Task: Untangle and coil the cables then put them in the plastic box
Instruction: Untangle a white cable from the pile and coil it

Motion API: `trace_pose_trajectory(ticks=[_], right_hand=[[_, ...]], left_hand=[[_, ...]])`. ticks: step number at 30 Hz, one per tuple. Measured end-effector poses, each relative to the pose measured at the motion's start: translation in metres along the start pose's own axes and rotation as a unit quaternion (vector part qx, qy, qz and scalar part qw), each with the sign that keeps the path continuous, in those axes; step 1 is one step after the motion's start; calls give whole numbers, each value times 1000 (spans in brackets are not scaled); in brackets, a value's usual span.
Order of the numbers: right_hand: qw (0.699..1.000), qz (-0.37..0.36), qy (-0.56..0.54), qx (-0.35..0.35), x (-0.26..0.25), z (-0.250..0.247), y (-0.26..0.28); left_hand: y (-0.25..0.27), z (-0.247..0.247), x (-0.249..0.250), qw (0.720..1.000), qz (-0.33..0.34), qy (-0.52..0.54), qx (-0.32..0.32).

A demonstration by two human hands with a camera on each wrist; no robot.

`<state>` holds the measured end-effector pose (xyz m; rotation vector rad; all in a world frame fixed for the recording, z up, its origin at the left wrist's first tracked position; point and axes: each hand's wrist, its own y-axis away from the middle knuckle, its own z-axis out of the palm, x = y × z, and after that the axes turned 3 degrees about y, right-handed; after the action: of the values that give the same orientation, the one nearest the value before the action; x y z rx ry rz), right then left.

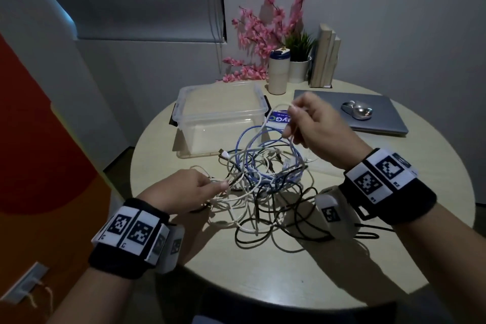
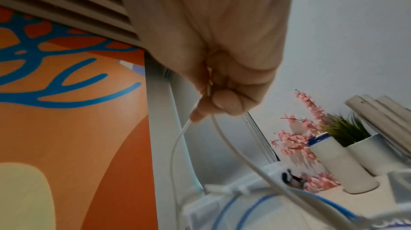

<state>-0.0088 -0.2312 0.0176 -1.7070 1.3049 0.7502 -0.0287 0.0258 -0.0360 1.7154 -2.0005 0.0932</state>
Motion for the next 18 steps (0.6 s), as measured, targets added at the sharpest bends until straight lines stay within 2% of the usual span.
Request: trace_pose_trajectory(ticks=[3, 5, 8, 12, 15, 18], right_hand=[[990, -34, -133, 38, -17, -7, -2], [984, -51, -166, 28, -23, -11, -2], [983, -74, -170, -2, -27, -12, 1], [971, -117, -207, -6, -31, -16, 1], [974, -135, -182, -1, -28, -21, 0], [988, -84, -125, -24, -11, -13, 0]], left_hand=[[-7, 1, 1, 1000, -4, -21, 20], [-8, 2, 10, 997, 9, 8, 77], [-10, 0, 33, 973, 85, 123, 174], [-21, 0, 60, 960, 173, 150, 159], [-28, -5, 68, 949, 175, 176, 197], [-34, -17, 68, 916, 176, 275, 233]])
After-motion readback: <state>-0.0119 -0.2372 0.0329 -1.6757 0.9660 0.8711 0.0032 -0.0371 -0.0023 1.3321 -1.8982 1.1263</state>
